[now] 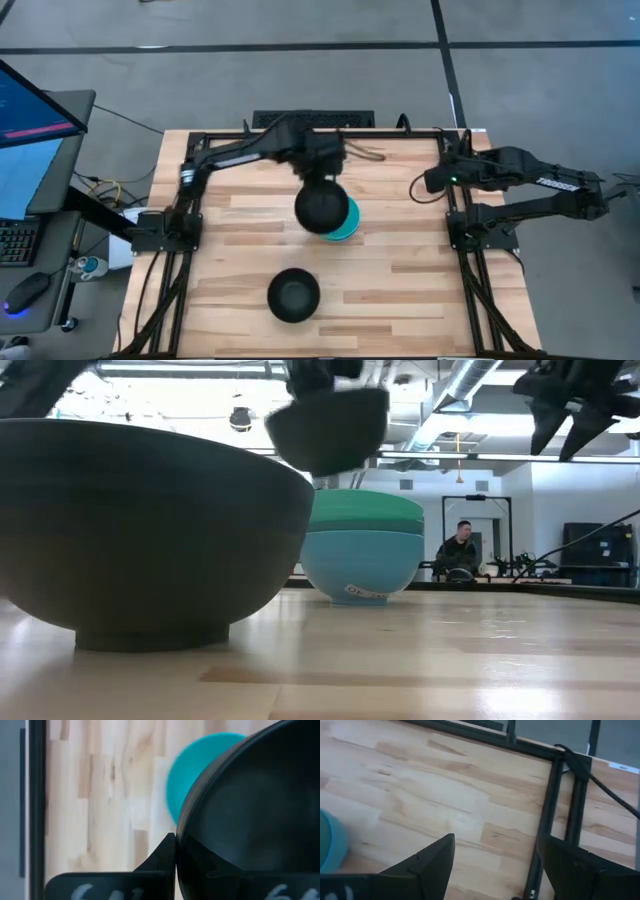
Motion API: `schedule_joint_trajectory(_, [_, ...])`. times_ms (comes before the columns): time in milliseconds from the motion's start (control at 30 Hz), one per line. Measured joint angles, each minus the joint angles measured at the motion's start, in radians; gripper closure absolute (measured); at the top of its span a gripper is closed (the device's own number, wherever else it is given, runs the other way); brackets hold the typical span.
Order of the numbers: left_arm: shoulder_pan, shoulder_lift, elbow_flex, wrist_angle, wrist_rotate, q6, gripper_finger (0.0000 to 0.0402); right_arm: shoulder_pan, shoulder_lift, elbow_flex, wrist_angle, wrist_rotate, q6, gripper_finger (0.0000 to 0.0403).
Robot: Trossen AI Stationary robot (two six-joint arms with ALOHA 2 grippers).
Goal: Nest bowls inside each other
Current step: Stack the left black bowl on the blue bowl
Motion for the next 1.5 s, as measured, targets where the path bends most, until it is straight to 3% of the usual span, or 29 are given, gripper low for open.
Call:
schedule_joint_trajectory(67, [0.018, 0.06, 0.063, -0.034, -0.001, 0.027, 0.0401, 0.024, -0.023, 0.0, -0.035, 0.018, 0.036, 0.0097])
schedule_joint_trajectory(233, [0.021, 0.104, 0.008, 0.022, 0.037, 0.048, 0.0401, 0.063, -0.07, 0.0, -0.12, 0.056, 0.117, 0.0097])
schedule_joint_trajectory(667, [0.029, 0.203, 0.009, 0.071, 0.071, 0.056, 0.0401, 0.074, -0.063, 0.0, -0.097, 0.06, 0.096, 0.0097])
schedule_joint_trajectory(967, [0.036, 0.205, 0.0, 0.058, 0.051, 0.061, 0.0401, 0.074, -0.057, 0.0, -0.081, 0.064, 0.095, 0.0097])
schedule_joint_trajectory(1233, [0.024, 0.198, -0.099, 0.066, 0.058, 0.03, 0.0401, 0.074, -0.057, 0.0, -0.08, 0.06, 0.096, 0.0097])
schedule_joint_trajectory(1500, [-0.014, 0.206, 0.02, 0.094, 0.025, 0.015, 0.0339, 0.074, -0.057, 0.0, -0.081, 0.074, 0.093, 0.0097])
